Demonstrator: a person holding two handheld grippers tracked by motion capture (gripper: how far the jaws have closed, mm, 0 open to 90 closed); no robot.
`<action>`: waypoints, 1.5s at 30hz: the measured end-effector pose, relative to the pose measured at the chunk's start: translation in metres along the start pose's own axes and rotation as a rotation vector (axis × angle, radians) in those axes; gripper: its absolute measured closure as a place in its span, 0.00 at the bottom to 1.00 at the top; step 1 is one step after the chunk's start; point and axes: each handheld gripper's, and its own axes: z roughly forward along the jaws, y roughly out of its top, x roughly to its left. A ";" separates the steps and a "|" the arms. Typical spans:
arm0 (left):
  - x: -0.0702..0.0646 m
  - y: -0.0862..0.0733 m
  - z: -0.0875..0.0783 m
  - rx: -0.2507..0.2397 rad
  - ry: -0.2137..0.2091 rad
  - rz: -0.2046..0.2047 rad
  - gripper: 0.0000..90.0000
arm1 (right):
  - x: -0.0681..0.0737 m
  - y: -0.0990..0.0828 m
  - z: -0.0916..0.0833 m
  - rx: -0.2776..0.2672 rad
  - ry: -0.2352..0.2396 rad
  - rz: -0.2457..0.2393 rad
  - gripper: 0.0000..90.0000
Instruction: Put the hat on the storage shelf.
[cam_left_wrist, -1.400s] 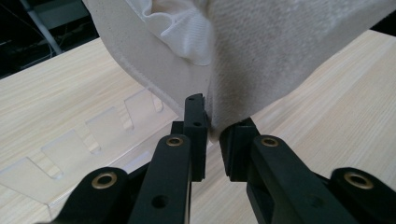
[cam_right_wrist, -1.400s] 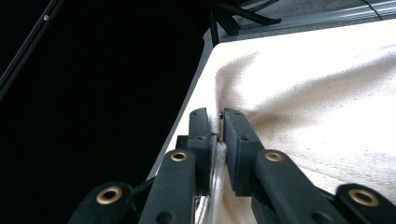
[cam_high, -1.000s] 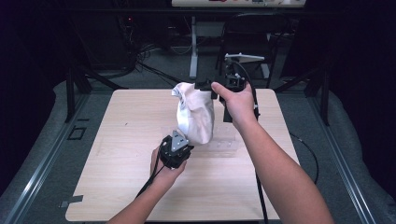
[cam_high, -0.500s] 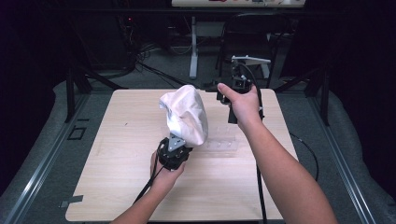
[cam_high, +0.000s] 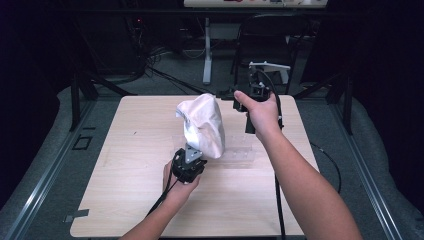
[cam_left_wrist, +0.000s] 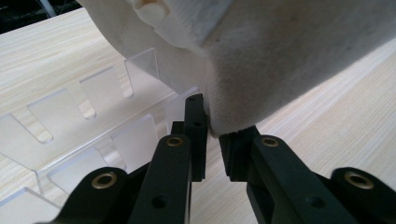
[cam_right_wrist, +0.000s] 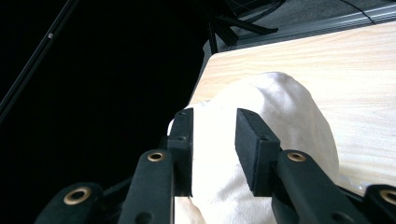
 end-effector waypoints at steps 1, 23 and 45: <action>0.000 0.000 0.000 0.000 0.000 0.000 0.90 | 0.000 0.000 0.000 0.000 0.000 0.000 0.76; 0.008 -0.014 -0.018 -0.026 0.003 -0.006 0.63 | 0.002 -0.002 -0.001 0.000 -0.006 -0.012 0.76; 0.032 -0.045 -0.061 -0.026 0.014 -0.042 0.61 | 0.000 -0.005 -0.009 0.001 -0.026 -0.026 0.74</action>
